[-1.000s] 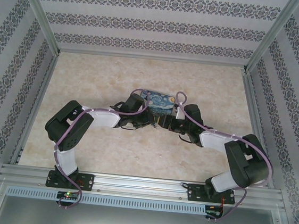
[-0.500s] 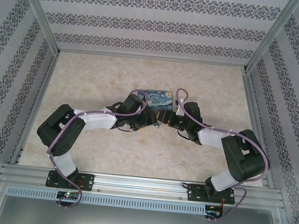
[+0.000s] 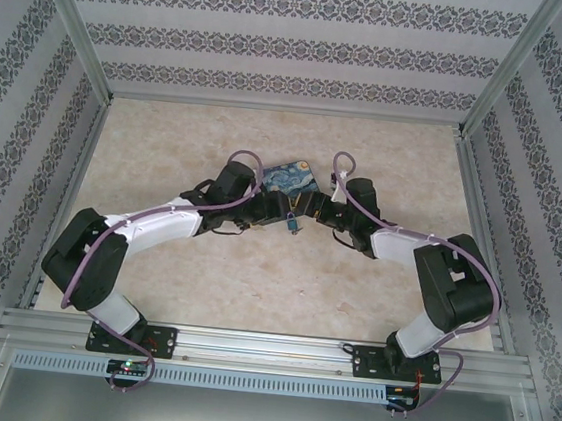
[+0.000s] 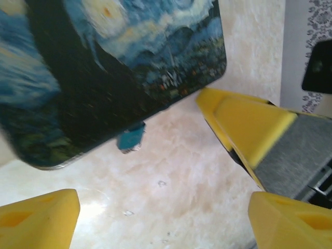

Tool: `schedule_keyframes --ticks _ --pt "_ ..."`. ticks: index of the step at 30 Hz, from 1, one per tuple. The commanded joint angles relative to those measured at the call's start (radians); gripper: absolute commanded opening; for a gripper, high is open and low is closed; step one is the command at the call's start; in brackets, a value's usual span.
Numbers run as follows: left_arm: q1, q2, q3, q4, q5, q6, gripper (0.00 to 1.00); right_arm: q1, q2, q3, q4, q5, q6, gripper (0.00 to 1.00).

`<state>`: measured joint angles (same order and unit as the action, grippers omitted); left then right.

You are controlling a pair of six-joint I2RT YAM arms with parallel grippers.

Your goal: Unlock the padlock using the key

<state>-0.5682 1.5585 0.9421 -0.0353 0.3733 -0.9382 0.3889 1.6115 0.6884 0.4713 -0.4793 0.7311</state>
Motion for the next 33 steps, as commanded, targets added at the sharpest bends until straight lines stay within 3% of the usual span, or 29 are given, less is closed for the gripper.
schedule_keyframes --ticks 1,4,13,33 --pt "0.037 -0.049 0.036 -0.081 -0.045 0.062 0.89 0.015 -0.077 -0.044 -0.011 0.006 -0.015 0.58" --pt "0.069 -0.068 0.048 -0.119 -0.062 0.091 1.00 0.025 -0.118 -0.082 -0.038 0.032 -0.048 0.58" --pt "0.115 -0.079 0.116 -0.277 -0.138 0.184 1.00 0.044 -0.065 -0.117 -0.057 0.059 -0.113 0.57" --pt "0.122 -0.052 0.084 -0.262 -0.126 0.153 1.00 0.114 0.087 0.019 -0.150 0.122 -0.239 0.49"
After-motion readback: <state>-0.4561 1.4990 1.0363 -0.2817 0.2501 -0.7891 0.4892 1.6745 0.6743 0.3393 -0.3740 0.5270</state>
